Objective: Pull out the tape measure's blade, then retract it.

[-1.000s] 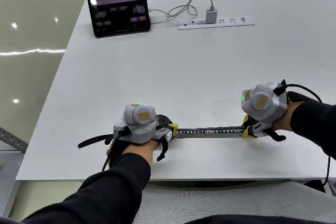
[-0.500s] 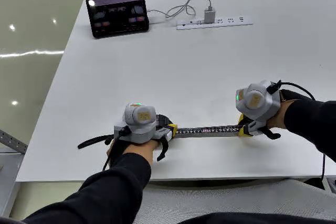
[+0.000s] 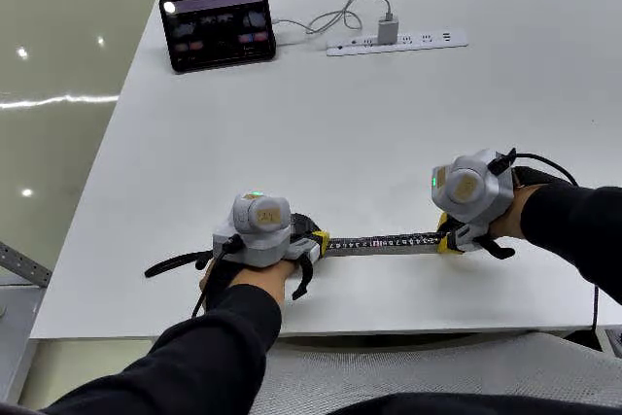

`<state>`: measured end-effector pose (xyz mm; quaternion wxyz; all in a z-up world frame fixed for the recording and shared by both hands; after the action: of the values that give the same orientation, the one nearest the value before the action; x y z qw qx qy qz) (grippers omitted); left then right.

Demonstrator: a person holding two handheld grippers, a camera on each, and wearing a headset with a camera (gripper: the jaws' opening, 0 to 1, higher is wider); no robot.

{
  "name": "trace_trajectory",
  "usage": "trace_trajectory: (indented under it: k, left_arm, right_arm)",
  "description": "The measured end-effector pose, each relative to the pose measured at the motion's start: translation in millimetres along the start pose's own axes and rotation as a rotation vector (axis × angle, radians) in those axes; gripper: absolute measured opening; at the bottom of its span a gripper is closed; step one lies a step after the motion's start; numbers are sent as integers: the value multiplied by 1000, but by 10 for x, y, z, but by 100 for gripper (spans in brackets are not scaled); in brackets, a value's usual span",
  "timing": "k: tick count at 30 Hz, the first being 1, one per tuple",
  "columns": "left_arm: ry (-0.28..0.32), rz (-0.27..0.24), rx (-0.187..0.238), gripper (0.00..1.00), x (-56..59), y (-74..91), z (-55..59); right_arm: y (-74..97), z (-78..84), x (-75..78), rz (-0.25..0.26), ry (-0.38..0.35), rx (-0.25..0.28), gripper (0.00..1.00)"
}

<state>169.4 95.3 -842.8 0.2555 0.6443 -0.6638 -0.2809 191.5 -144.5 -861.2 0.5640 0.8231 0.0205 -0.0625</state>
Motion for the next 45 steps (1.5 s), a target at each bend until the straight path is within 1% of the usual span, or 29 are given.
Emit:
trace_trajectory:
  k: [7, 11, 14, 20, 27, 34, 45]
  left_arm:
    - [-1, 1, -1, 61, 1, -10, 6]
    - [-4, 0, 0, 61, 1, -9, 3]
    - [-5, 0, 0, 61, 0, -9, 3]
    - [-4, 1, -2, 61, -3, -16, 2]
    - [-11, 1, 0, 62, 1, -21, 5]
    - [-10, 2, -2, 62, 1, -23, 5]
    - [-8, 12, -12, 62, 3, -31, 9]
  right_arm:
    - [-2, -26, -13, -4, 2, -1, 11]
    - [-18, -55, -15, -11, 23, -29, 11]
    - [-24, -72, 2, -20, 17, -41, 11]
    - [-36, -78, 0, -18, 6, -33, 11]
    - [-62, -107, 19, -22, -1, -45, 11]
    - [-78, -126, 17, -19, 0, -42, 11]
    - [-86, -172, 13, -25, -2, -37, 11]
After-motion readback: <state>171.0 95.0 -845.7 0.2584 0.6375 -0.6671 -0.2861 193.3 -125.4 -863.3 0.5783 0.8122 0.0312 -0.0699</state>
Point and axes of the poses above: the centre of the closed fingertips' face, and the gripper's own axes: y roughly backward along the fingers, x roughly to its right, z roughly out of its underside, the point moved 5 cm from there along y, roughly backward along the fingers, and after that the axes turned 8 degrees about -z, right-handed, at the moved point
